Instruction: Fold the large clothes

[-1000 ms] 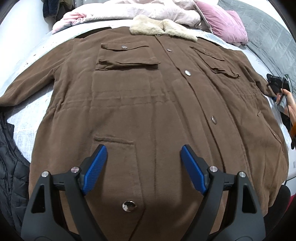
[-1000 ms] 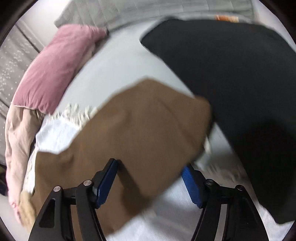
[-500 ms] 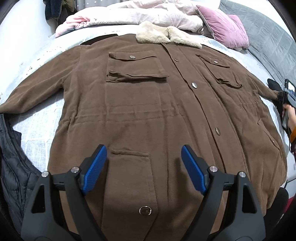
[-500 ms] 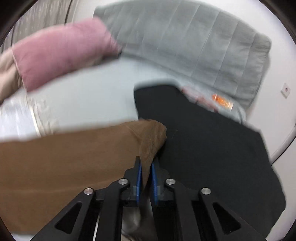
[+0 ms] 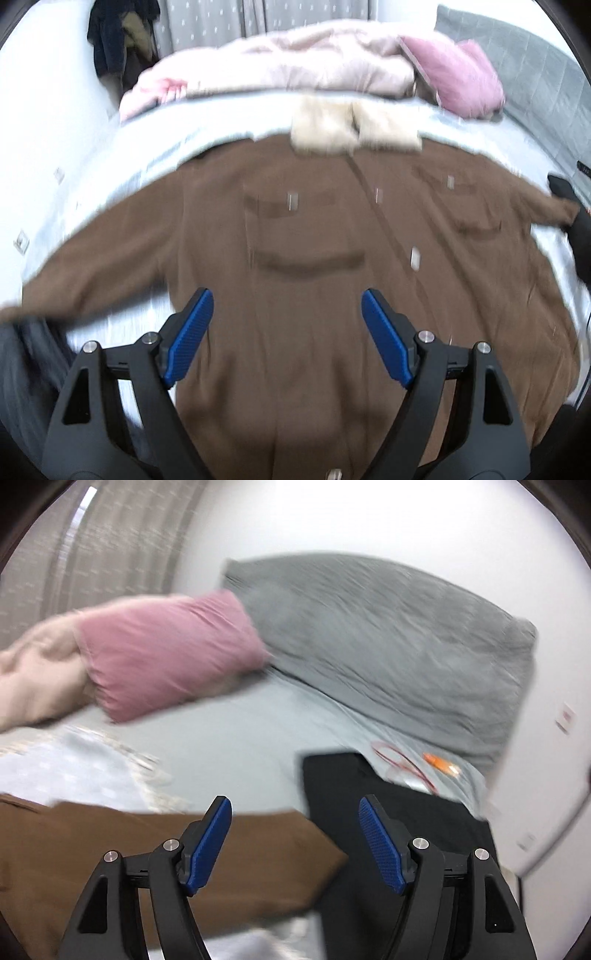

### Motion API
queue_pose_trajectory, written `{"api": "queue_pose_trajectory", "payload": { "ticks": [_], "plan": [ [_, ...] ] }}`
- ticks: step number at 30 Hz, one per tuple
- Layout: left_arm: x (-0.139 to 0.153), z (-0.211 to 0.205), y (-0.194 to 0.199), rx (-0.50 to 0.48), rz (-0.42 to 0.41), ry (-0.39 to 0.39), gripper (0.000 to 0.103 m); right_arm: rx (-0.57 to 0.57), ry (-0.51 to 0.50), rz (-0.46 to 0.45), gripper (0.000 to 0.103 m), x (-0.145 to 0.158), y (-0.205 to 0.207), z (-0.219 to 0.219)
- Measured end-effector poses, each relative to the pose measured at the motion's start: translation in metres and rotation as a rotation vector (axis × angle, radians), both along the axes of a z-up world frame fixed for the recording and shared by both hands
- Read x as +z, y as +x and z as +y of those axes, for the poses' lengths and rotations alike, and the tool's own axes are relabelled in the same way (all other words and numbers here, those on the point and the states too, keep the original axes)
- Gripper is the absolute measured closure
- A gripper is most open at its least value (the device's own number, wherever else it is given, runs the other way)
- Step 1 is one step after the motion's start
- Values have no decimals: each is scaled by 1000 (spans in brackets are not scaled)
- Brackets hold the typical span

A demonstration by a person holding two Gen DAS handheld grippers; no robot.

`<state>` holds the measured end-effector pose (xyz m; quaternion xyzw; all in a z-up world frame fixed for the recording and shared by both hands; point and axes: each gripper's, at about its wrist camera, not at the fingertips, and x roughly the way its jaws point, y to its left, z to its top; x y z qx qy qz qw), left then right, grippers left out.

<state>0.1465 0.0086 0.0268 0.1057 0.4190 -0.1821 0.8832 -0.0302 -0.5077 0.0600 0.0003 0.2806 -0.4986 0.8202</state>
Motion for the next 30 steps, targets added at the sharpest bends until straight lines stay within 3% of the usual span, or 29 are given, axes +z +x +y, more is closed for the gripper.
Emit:
{"api": "queue_pose_trajectory", "payload": {
  "ticks": [5, 9, 15, 18, 20, 23, 24, 25, 26, 27, 28, 30],
  "plan": [
    [18, -42, 71, 4, -50, -87, 20, 222, 59, -30, 24, 27, 74, 67],
    [-1, -94, 135, -23, -52, -95, 20, 437, 190, -35, 24, 18, 154, 128],
    [-33, -162, 220, -22, -63, -45, 24, 750, 441, 11, 24, -34, 279, 220],
    [-50, -182, 251, -48, -42, -47, 29, 846, 476, 51, 25, -64, 326, 249],
    [-64, -185, 274, -42, 31, -85, 33, 864, 471, 75, 25, -84, 355, 259],
    [-82, -172, 303, 32, 106, -171, 45, 874, 502, 74, 25, -112, 385, 256],
    [-86, -166, 306, 44, 124, -211, 61, 879, 502, 80, 25, -118, 390, 259],
    [-89, -162, 306, 35, 143, -247, 91, 888, 506, 103, 25, -129, 402, 259],
    [-93, -156, 304, -11, 201, -328, 101, 892, 514, 122, 25, -137, 409, 257],
    [-97, -147, 298, -86, 287, -472, 103, 898, 521, 144, 25, -146, 418, 257],
    [-99, -142, 291, -133, 317, -538, 103, 900, 516, 169, 25, -153, 425, 257],
    [-97, -136, 269, -244, 320, -577, 103, 887, 474, 221, 25, -166, 433, 258]
  ]
}}
